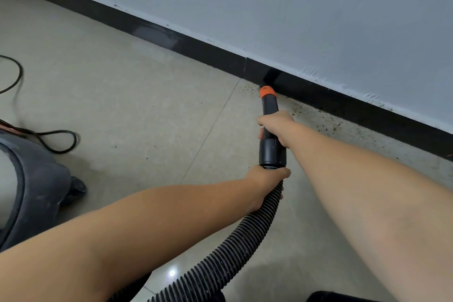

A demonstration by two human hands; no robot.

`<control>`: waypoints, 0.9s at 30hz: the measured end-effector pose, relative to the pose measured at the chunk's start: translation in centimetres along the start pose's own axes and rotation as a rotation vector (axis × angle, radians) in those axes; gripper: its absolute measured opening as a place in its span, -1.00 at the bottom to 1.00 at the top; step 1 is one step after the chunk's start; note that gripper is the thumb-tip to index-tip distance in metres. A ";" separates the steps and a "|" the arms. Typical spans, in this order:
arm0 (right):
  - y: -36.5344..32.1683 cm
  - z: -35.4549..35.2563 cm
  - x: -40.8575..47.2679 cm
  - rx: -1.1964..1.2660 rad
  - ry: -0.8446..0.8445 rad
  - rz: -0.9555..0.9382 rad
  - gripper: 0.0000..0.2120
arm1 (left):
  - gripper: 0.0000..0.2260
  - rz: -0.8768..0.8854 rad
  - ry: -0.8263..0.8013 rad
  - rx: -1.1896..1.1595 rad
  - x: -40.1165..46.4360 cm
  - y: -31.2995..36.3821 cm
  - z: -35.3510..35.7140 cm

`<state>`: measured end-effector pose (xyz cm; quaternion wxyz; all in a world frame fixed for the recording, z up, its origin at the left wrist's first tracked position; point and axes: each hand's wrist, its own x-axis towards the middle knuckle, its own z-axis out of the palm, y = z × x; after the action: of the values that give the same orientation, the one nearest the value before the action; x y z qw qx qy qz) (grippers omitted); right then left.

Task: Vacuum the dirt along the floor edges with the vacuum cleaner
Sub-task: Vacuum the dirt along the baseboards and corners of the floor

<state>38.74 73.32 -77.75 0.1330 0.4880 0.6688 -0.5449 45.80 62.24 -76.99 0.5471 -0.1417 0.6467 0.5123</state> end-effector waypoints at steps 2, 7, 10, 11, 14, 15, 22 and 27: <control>-0.3 0.2 0.3 -0.010 -0.011 -0.013 -0.79 | -0.80 0.008 0.005 -0.011 0.2 0.2 0.0; -1.0 1.1 0.8 -0.036 -0.033 -0.036 -0.75 | -0.77 0.010 0.033 -0.042 0.9 0.5 -0.4; -1.4 1.6 1.0 -0.056 -0.050 -0.048 -0.75 | -0.77 0.015 0.052 -0.052 1.3 0.5 -0.8; -1.5 1.7 1.0 -0.062 -0.053 -0.051 -0.75 | -0.78 0.018 0.055 -0.057 1.3 0.5 -0.9; -1.6 2.0 0.8 -0.100 -0.075 -0.059 -0.73 | -0.79 0.015 0.048 -0.067 1.2 0.4 -0.8; -1.6 2.1 0.7 -0.113 -0.092 -0.061 -0.72 | -0.79 0.015 0.044 -0.077 1.1 0.2 -0.7; -0.6 2.3 -0.5 -0.140 -0.121 -0.051 -0.72 | -0.72 0.000 0.011 -0.101 -0.1 -1.1 -0.2; 0.8 0.5 -0.3 -0.078 -0.014 -0.016 -0.72 | -0.75 -0.012 -0.033 -0.020 -0.7 -1.0 0.4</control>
<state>39.32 72.74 -78.18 0.1520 0.4733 0.6925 -0.5228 47.05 61.83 -76.85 0.5592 -0.1425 0.6317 0.5177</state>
